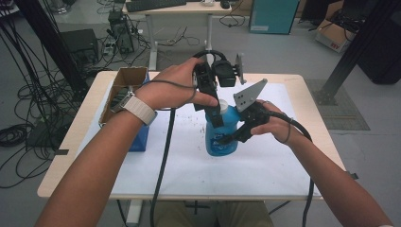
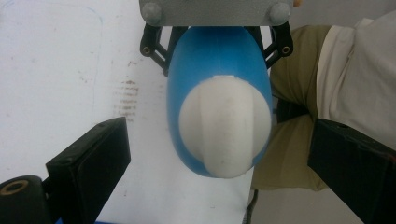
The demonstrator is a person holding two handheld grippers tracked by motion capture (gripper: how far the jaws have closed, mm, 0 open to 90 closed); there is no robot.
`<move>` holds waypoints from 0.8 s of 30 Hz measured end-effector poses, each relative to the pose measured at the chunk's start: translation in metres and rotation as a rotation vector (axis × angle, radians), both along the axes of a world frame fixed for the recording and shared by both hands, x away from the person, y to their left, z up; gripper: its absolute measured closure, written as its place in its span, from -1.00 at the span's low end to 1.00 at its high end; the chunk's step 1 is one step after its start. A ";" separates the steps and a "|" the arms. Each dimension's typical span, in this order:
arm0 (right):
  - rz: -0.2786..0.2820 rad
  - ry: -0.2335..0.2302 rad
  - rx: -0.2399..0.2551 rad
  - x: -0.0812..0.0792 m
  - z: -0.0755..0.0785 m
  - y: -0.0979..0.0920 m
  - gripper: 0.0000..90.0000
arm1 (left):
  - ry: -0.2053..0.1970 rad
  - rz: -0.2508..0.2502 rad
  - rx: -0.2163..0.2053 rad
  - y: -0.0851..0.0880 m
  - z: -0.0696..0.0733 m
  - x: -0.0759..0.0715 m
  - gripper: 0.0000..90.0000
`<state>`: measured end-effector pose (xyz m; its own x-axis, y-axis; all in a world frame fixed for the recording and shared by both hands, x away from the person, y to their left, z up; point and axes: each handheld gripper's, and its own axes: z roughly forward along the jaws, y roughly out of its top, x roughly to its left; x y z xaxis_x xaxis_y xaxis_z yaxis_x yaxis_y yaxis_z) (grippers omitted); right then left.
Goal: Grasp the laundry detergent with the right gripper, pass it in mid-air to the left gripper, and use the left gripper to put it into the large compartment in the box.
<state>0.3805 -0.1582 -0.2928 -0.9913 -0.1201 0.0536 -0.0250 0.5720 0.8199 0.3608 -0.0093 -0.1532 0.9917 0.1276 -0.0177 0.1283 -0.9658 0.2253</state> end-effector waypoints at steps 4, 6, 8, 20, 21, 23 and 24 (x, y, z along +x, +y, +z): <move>0.000 0.000 -0.002 0.000 0.000 0.000 -0.04 | -0.006 0.000 0.005 0.000 0.000 0.000 -0.86; 0.000 0.002 -0.002 0.000 0.000 0.001 -0.04 | -0.008 0.000 0.004 0.000 0.000 0.000 -0.86; -0.002 0.007 -0.001 -0.001 0.000 0.001 -0.03 | -0.005 0.004 0.001 0.000 -0.001 0.000 -0.86; -0.001 0.003 -0.004 0.000 -0.001 0.000 -0.04 | -0.006 0.000 0.006 0.000 0.000 0.000 -0.86; -0.001 -0.002 -0.005 0.000 -0.001 0.000 -0.04 | -0.005 0.001 0.006 0.000 -0.001 0.000 -0.86; -0.005 0.004 -0.004 -0.001 0.000 0.000 -0.04 | -0.007 0.001 0.006 0.000 0.000 0.000 -0.86; -0.002 0.000 -0.005 -0.001 0.000 0.000 -0.04 | -0.007 0.000 0.007 0.000 0.000 0.000 -0.86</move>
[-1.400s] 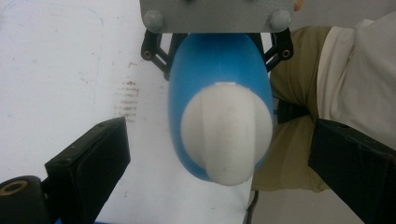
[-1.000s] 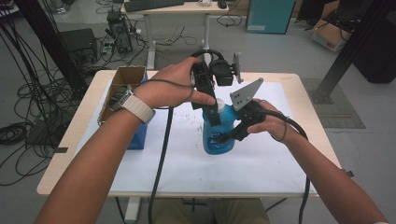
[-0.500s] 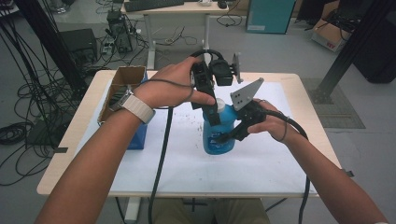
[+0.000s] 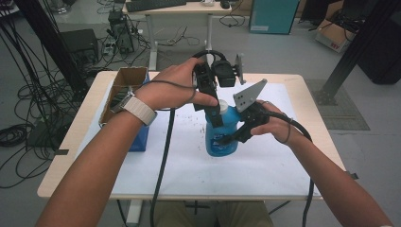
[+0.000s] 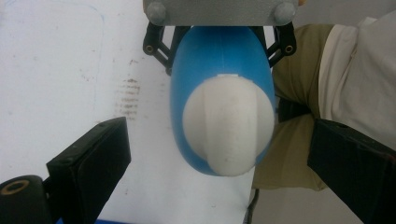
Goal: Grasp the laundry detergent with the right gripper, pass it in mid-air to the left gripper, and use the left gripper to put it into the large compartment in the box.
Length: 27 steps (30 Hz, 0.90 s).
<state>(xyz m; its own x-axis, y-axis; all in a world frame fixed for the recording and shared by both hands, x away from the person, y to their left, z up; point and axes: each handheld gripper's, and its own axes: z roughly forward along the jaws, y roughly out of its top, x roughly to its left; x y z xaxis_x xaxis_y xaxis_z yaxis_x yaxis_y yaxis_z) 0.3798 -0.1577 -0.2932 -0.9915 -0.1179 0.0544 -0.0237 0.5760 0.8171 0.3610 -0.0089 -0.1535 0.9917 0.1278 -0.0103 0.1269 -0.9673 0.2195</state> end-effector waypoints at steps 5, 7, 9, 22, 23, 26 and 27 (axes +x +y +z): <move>0.002 0.005 0.000 0.000 0.000 0.000 -0.04 | 0.001 0.005 -0.003 0.000 0.000 0.000 -0.86; 0.002 0.004 0.000 0.000 0.000 0.000 -0.04 | 0.000 -0.001 0.000 0.000 0.000 0.000 -0.86; 0.000 0.007 0.002 0.000 0.000 0.000 -0.04 | 0.004 0.005 -0.001 0.000 0.000 0.000 -0.86; -0.001 0.010 -0.002 0.001 -0.001 0.000 -0.04 | 0.000 0.005 0.004 0.000 0.000 0.000 -0.86; -0.002 0.011 -0.001 0.001 0.000 0.000 -0.04 | 0.000 0.005 0.006 0.000 0.000 0.000 -0.86; -0.002 0.012 -0.001 0.001 0.000 -0.001 -0.04 | 0.001 0.005 0.007 0.001 0.000 0.000 -0.86; -0.002 0.011 -0.001 0.001 -0.001 -0.001 -0.04 | 0.001 0.005 0.007 0.000 0.000 0.000 -0.86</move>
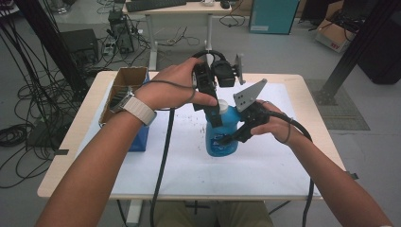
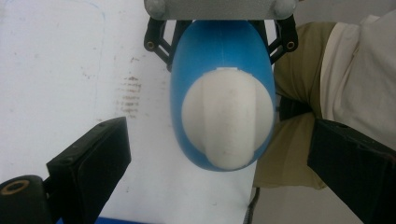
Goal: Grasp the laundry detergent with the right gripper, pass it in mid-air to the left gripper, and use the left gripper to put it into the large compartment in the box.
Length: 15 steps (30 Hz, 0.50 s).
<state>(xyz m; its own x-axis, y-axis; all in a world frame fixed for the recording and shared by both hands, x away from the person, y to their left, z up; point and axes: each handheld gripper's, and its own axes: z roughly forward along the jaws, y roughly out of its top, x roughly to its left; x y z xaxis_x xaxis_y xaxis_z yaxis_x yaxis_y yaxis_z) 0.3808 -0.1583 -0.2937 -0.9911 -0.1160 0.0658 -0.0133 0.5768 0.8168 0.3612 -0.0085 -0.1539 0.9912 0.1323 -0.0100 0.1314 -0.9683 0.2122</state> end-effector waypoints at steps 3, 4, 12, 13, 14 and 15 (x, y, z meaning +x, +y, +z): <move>0.001 -0.001 -0.002 0.000 0.000 0.000 -0.04 | 0.000 -0.001 0.000 0.000 0.000 0.000 -0.86; 0.002 -0.001 -0.002 0.000 0.000 0.000 -0.04 | 0.000 -0.001 0.000 0.000 0.000 0.000 -0.86; 0.002 0.000 -0.002 0.000 0.000 0.000 -0.04 | -0.002 0.000 0.002 0.000 0.000 0.000 -0.86; 0.002 0.000 -0.002 0.000 0.000 0.000 -0.04 | -0.004 0.000 0.003 0.000 0.000 0.000 -0.86; 0.002 0.001 -0.002 0.000 0.000 0.000 -0.04 | -0.005 0.001 0.002 0.000 0.000 0.000 -0.86; 0.002 0.000 -0.003 0.000 0.000 0.000 -0.04 | -0.004 0.001 0.002 0.000 0.000 0.000 -0.85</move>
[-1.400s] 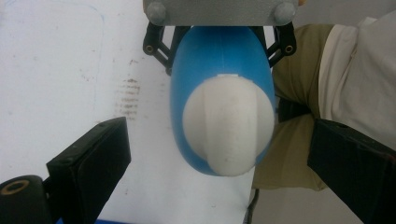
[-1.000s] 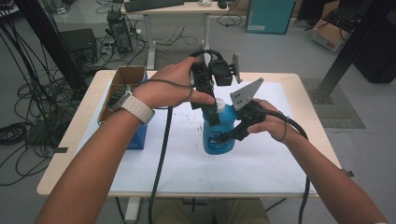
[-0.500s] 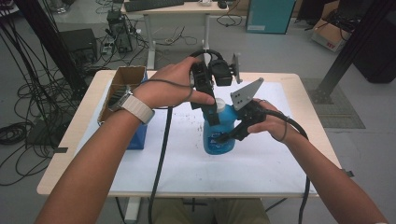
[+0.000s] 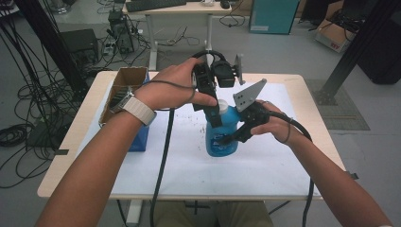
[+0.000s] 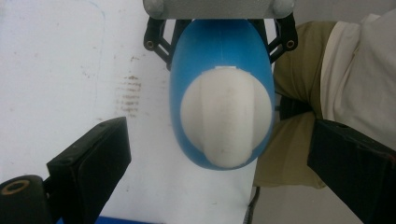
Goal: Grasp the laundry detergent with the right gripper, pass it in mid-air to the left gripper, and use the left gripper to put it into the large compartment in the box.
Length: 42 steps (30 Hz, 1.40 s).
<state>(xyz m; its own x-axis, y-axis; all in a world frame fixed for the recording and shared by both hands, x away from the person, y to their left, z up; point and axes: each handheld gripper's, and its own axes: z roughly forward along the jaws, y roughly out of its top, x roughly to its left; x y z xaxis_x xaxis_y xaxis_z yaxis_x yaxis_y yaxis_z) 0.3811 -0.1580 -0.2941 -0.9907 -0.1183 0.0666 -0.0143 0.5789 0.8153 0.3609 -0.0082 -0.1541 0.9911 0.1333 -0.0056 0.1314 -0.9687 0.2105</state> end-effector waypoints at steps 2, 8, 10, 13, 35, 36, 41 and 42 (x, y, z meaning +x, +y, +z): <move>0.000 0.000 0.001 0.000 0.000 0.000 -0.04 | 0.001 -0.004 0.002 0.000 0.000 0.000 -0.86; -0.002 0.001 0.003 0.000 0.000 0.000 -0.04 | -0.003 -0.003 0.002 0.000 0.000 0.000 -0.86; -0.001 0.000 0.002 0.000 0.000 0.000 -0.04 | 0.002 -0.005 0.005 0.000 0.000 0.000 -0.86; -0.003 0.002 0.002 0.000 0.000 0.000 -0.04 | 0.002 -0.005 0.006 0.000 0.000 0.001 -0.86; -0.005 0.007 0.000 0.001 -0.001 -0.001 -0.04 | 0.008 -0.009 0.007 0.000 -0.001 -0.001 -0.85; -0.005 0.007 0.000 0.001 -0.001 -0.001 -0.04 | 0.005 -0.005 0.002 0.000 -0.001 -0.001 -0.86; -0.004 0.006 0.002 0.001 -0.001 -0.001 -0.04 | 0.004 -0.005 0.004 0.001 -0.001 -0.001 -0.85; -0.006 0.008 0.002 0.001 -0.001 -0.001 -0.04 | 0.002 -0.005 0.002 0.001 -0.001 -0.001 -0.86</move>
<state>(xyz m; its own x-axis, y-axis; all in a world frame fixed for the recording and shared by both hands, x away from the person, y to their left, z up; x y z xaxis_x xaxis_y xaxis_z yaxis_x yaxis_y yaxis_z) 0.3822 -0.1590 -0.2947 -0.9909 -0.1126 0.0739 -0.0047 0.5770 0.8167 0.3599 -0.0076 -0.1553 0.9917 0.1286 -0.0071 0.1272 -0.9698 0.2083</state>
